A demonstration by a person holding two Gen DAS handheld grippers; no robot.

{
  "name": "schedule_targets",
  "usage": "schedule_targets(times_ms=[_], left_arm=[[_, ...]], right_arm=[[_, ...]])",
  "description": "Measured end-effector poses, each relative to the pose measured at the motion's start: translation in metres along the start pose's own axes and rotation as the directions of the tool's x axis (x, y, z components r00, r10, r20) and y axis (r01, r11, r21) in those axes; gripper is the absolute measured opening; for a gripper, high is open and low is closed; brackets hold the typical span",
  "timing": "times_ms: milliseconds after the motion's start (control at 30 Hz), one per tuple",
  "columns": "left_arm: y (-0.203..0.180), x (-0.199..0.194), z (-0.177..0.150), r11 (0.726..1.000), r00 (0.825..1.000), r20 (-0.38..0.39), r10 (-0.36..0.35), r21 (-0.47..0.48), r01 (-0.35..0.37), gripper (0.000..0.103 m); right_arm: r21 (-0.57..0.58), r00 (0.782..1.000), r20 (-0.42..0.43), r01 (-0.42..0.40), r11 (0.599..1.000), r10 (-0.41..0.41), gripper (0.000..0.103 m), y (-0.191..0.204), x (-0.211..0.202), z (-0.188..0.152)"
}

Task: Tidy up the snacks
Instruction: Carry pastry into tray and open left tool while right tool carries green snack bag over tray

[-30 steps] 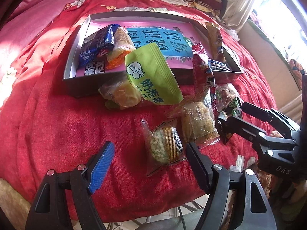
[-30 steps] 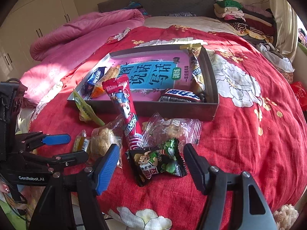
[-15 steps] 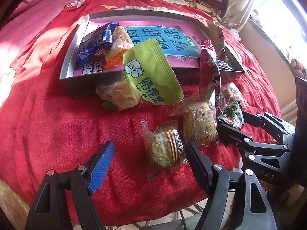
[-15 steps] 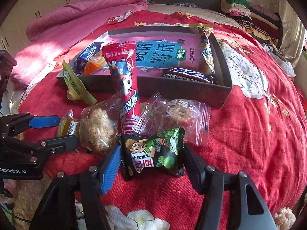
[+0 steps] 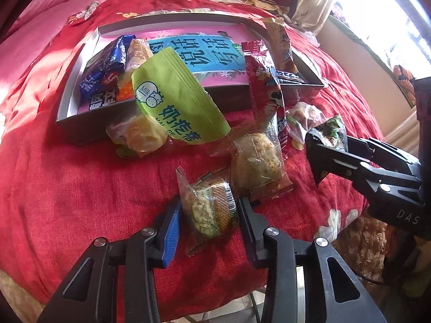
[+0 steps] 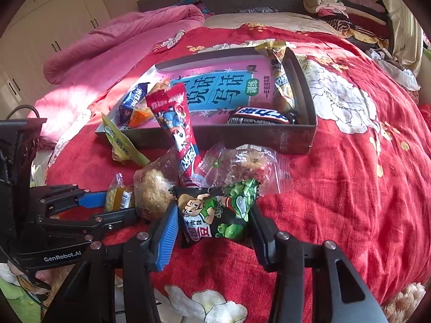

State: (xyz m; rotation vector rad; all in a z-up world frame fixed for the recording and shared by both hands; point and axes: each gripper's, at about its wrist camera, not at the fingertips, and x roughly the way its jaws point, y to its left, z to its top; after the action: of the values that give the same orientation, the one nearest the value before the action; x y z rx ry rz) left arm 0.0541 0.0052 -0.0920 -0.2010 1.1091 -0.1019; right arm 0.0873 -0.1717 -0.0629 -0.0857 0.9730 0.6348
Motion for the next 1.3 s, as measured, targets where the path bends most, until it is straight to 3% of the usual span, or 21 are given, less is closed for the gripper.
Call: schedule_targets(times_ms=[133, 333, 700, 1300], left_arm=[[0.007, -0.011, -0.002, 0.999, 0.999, 0.016, -0.031, -0.036, 0.031, 0.040], [0.017, -0.039, 0.003, 0.995, 0.994, 0.100, -0.051, -0.077, 0.059, 0.040], [0.027, -0.076, 0.011, 0.995, 0.971, 0.236, 0.037, -0.101, -0.014, 0.040], [0.067, -0.084, 0.046, 0.977, 0.948, 0.298, 0.111, -0.206, -0.049, 0.040]], right_arm=[[0.011, 0.999, 0.044, -0.027, 1.000, 0.026, 0.049, 0.000, -0.010, 0.003], [0.041, 0.991, 0.116, -0.069, 0.997, 0.063, 0.049, -0.006, -0.022, 0.008], [0.037, 0.984, 0.168, -0.062, 0.997, 0.055, 0.049, -0.008, -0.029, 0.012], [0.028, 0.973, 0.230, -0.023, 0.999, 0.016, 0.049, -0.015, -0.035, 0.022]])
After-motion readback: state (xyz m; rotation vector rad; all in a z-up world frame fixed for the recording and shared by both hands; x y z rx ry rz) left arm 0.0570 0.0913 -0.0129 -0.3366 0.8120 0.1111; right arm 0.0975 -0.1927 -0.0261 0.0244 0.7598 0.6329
